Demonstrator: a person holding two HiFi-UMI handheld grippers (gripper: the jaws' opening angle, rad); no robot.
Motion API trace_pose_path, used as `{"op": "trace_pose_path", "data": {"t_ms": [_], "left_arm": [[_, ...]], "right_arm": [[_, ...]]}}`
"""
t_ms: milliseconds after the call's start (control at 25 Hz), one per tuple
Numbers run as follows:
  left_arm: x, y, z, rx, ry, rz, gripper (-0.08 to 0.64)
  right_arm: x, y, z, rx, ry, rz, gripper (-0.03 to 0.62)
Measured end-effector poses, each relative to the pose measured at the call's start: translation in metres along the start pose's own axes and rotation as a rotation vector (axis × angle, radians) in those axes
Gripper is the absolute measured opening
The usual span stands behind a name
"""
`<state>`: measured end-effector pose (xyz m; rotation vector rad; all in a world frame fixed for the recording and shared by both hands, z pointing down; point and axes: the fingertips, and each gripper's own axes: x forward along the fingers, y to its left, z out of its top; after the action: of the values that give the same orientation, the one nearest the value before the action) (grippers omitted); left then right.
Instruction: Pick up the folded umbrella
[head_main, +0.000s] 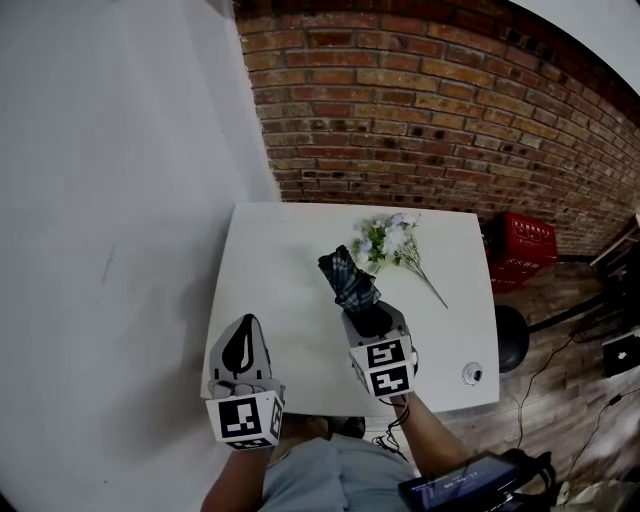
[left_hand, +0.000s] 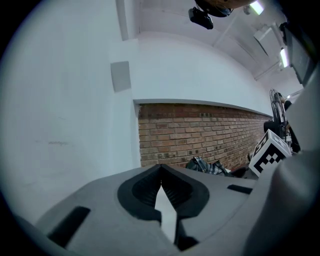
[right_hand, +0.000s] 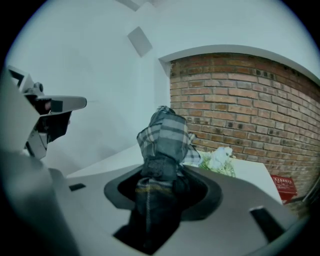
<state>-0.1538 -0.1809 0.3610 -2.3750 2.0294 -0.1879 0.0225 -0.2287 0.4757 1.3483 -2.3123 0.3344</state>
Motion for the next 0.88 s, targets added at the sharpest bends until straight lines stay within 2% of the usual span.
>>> {"op": "trace_pose_path", "data": {"t_ms": [880], "left_arm": [[-0.023,-0.027,0.027,0.012,-0.062,-0.018,0.006]], "right_arm": [[-0.065,-0.013,0.049,-0.029,-0.152,-0.037,0.192]]}}
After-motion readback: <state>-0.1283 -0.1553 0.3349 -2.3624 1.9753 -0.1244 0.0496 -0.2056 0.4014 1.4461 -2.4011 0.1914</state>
